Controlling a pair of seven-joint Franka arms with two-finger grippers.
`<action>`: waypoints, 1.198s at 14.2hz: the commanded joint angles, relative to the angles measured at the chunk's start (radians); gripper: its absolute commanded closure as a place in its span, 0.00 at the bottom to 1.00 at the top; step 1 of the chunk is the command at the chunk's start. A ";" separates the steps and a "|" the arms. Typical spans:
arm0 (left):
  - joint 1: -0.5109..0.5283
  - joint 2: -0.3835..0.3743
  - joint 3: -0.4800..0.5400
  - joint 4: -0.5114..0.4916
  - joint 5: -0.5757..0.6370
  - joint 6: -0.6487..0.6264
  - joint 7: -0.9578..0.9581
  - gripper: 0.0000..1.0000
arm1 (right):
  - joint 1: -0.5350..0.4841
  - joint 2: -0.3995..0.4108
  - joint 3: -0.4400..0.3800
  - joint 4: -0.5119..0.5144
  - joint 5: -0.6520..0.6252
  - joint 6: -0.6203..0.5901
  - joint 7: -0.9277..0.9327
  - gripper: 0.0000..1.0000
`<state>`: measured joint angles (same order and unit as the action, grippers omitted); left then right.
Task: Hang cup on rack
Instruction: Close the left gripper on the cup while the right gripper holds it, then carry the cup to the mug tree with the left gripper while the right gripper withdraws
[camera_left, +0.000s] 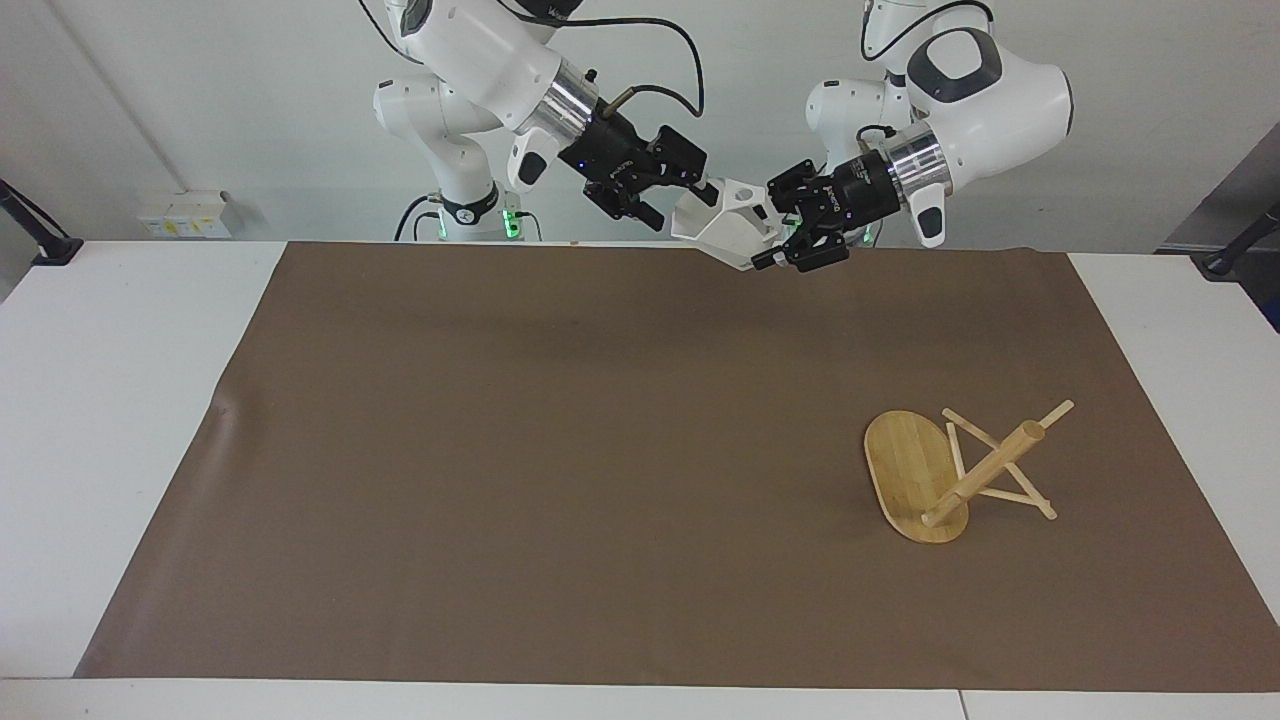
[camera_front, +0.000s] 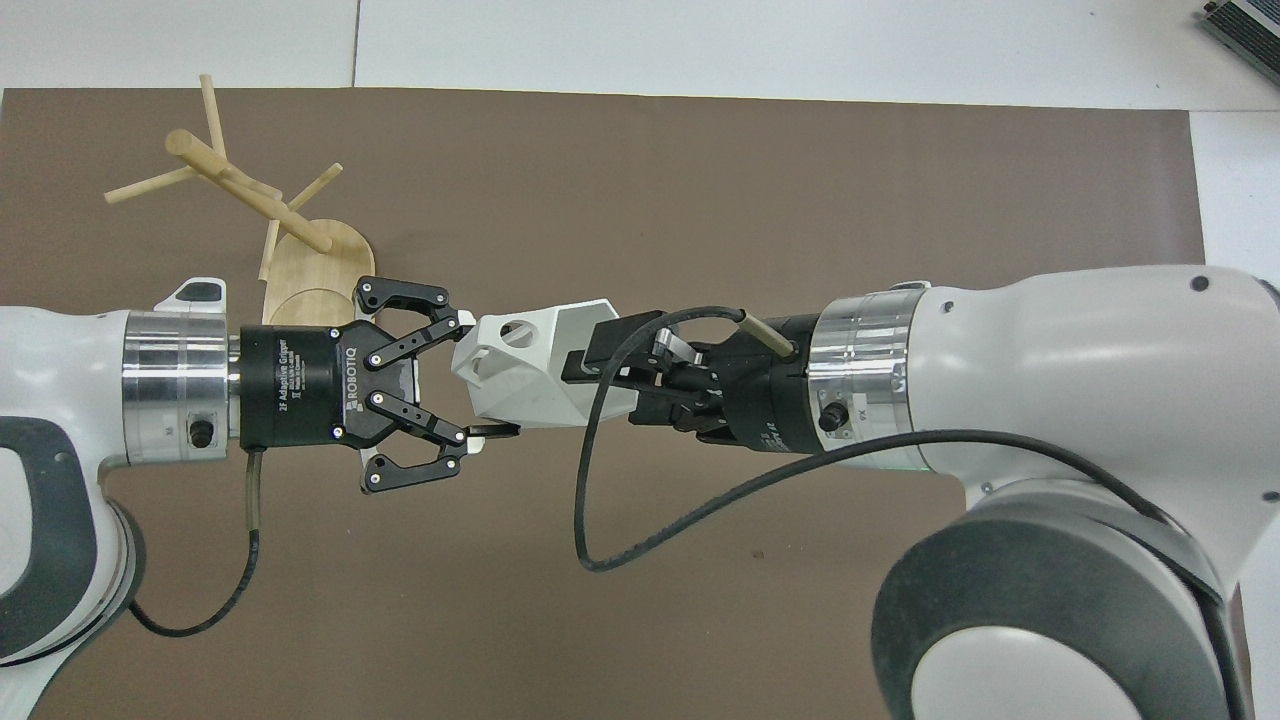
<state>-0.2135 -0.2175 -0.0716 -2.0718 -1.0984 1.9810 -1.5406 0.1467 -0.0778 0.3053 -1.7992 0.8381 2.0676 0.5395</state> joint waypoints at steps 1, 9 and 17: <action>0.023 -0.010 0.004 -0.011 0.066 -0.010 -0.036 1.00 | -0.003 -0.008 0.002 -0.006 0.012 0.019 -0.042 0.00; 0.094 -0.026 0.006 -0.092 0.307 0.090 -0.325 1.00 | -0.016 -0.007 -0.002 -0.008 -0.099 0.014 -0.249 0.00; 0.144 -0.004 0.004 -0.188 0.316 0.376 -0.452 1.00 | -0.065 0.001 -0.005 -0.009 -0.341 0.000 -0.562 0.00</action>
<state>-0.0772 -0.2152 -0.0574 -2.2303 -0.8003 2.2894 -1.9355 0.0993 -0.0761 0.2934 -1.8027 0.5597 2.0672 0.0529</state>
